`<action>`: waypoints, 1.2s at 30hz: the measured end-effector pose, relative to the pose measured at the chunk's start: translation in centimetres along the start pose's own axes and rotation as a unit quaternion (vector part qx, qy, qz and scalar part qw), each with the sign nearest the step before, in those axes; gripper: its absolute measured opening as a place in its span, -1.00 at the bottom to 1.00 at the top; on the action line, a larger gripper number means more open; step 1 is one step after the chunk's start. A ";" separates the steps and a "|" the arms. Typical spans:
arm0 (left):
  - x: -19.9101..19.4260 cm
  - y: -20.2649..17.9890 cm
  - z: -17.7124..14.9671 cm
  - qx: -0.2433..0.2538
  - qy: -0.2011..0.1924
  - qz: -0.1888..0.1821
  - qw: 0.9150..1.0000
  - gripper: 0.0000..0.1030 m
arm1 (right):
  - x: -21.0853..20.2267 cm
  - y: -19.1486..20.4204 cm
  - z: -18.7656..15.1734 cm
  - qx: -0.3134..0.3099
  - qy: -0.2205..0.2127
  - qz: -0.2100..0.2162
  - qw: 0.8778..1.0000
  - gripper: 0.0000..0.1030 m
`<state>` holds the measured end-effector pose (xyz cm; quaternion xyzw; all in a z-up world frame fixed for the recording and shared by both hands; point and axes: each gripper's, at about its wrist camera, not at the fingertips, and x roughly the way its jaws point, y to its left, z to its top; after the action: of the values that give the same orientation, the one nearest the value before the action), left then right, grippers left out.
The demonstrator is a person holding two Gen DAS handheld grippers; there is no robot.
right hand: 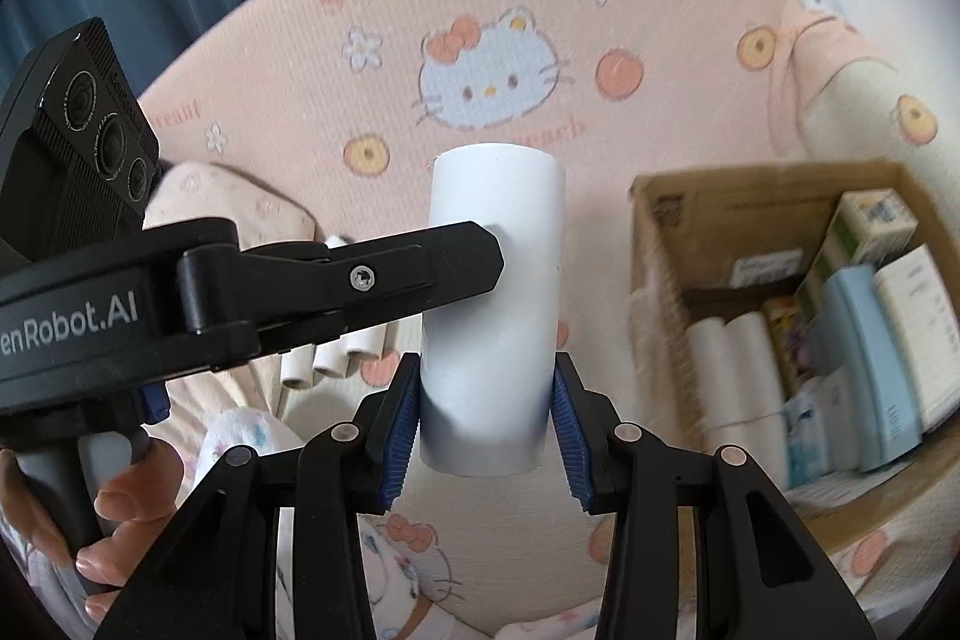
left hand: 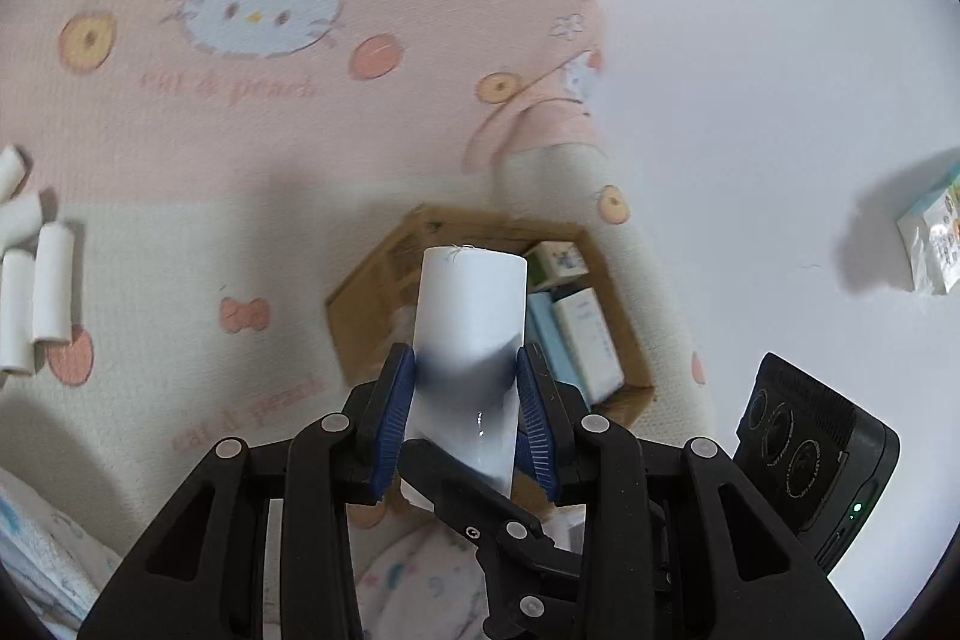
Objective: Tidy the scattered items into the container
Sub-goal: 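Lift and carry the white tube with the right gripper to the box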
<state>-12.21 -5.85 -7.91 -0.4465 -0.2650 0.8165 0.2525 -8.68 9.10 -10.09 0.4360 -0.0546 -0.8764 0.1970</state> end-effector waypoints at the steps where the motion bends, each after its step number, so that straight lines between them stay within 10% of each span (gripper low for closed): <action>1: 0.1 -0.7 0.2 0.003 0.000 -0.001 1.000 -0.27 | -0.6 -0.4 0.4 0.000 -0.004 -0.001 1.000 -0.23; 15: 8.6 -9.1 3.2 0.040 0.094 -0.006 0.995 -0.25 | -4.7 -10.5 3.1 0.053 0.006 0.000 0.999 -0.23; 36: 23.0 -7.8 0.9 0.043 0.212 0.071 0.974 -0.23 | 4.6 -21.4 1.4 0.108 0.190 -0.017 0.976 -0.24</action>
<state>-22.55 14.63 -16.07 -0.6156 -0.1376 0.7300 0.2633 -18.60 26.80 -18.35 0.6140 -0.1034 -0.7699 0.1401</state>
